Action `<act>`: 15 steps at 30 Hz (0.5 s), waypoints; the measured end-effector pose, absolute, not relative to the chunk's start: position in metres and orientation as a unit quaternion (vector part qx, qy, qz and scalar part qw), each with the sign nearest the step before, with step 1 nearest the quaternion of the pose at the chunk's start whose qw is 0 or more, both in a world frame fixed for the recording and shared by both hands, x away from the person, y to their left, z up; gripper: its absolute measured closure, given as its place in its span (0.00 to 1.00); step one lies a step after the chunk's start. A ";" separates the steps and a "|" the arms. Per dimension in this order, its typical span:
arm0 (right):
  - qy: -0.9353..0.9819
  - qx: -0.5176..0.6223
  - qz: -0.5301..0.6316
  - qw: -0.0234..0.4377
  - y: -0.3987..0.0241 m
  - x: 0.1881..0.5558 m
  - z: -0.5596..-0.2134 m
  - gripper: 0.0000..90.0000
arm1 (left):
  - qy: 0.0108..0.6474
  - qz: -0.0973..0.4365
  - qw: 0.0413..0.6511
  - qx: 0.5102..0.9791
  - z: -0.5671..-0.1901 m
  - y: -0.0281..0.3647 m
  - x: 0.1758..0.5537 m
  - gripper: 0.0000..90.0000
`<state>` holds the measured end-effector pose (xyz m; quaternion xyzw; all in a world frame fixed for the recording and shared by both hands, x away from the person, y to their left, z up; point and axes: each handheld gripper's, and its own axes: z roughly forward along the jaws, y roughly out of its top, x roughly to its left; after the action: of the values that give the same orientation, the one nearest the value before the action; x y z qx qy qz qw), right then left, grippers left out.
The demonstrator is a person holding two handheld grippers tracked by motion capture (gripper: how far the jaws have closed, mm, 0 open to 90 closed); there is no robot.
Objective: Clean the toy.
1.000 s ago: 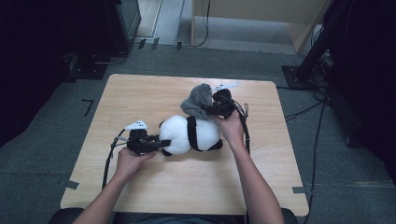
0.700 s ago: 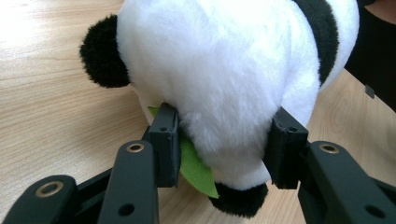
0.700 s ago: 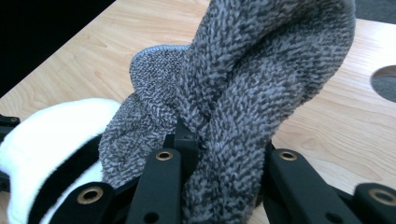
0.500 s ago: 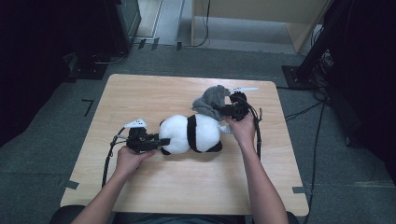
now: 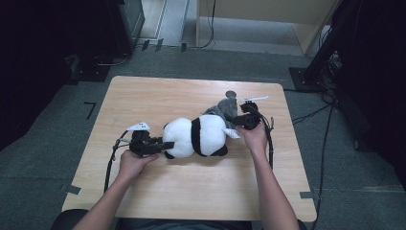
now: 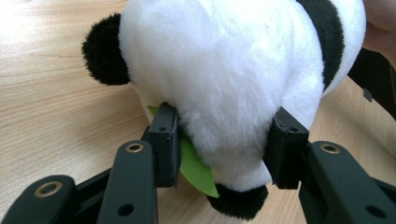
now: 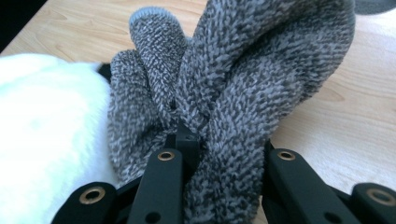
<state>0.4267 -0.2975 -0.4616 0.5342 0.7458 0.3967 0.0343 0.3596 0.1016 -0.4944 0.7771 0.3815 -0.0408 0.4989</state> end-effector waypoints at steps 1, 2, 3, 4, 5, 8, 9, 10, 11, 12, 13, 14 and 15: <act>0.746 0.534 0.397 0.034 -0.298 0.427 -0.462 0.84 | 0.381 -0.041 0.499 0.777 -0.494 0.102 0.360 0.60; 0.746 0.535 0.395 0.033 -0.298 0.427 -0.462 0.84 | 0.381 -0.040 0.499 0.778 -0.494 0.102 0.360 0.60; 0.744 0.536 0.397 0.038 -0.302 0.425 -0.460 0.84 | 0.380 -0.040 0.499 0.778 -0.494 0.102 0.360 0.60; 0.742 0.536 0.401 0.041 -0.303 0.424 -0.457 0.84 | 0.381 -0.041 0.499 0.778 -0.494 0.102 0.360 0.60; 0.742 0.536 0.401 0.041 -0.303 0.424 -0.457 0.84 | 0.381 -0.041 0.499 0.778 -0.494 0.102 0.360 0.60; 0.736 0.531 0.415 0.062 -0.306 0.418 -0.442 0.84 | 0.380 -0.041 0.498 0.778 -0.494 0.102 0.359 0.59; 0.736 0.531 0.415 0.062 -0.306 0.418 -0.442 0.84 | 0.380 -0.041 0.498 0.778 -0.494 0.102 0.359 0.59; 0.735 0.530 0.418 0.065 -0.307 0.417 -0.439 0.84 | 0.380 -0.041 0.499 0.778 -0.494 0.102 0.359 0.59; 0.731 0.522 0.432 0.080 -0.309 0.412 -0.427 0.84 | 0.380 -0.040 0.500 0.778 -0.494 0.102 0.359 0.59; 0.731 0.522 0.432 0.080 -0.309 0.412 -0.427 0.84 | 0.380 -0.040 0.501 0.777 -0.495 0.102 0.359 0.59; 0.727 0.520 0.440 0.083 -0.309 0.410 -0.422 0.84 | 0.380 -0.040 0.501 0.777 -0.495 0.102 0.359 0.59; 0.727 0.519 0.442 0.085 -0.309 0.408 -0.417 0.84 | 0.380 -0.041 0.501 0.777 -0.495 0.102 0.359 0.59; 0.727 0.515 0.445 0.090 -0.309 0.406 -0.412 0.84 | 0.380 -0.040 0.501 0.777 -0.495 0.102 0.358 0.59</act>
<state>0.4062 -0.3095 -0.4120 0.5151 0.7268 0.4453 0.0900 0.3584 0.1018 -0.4946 0.7765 0.3799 -0.0402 0.5011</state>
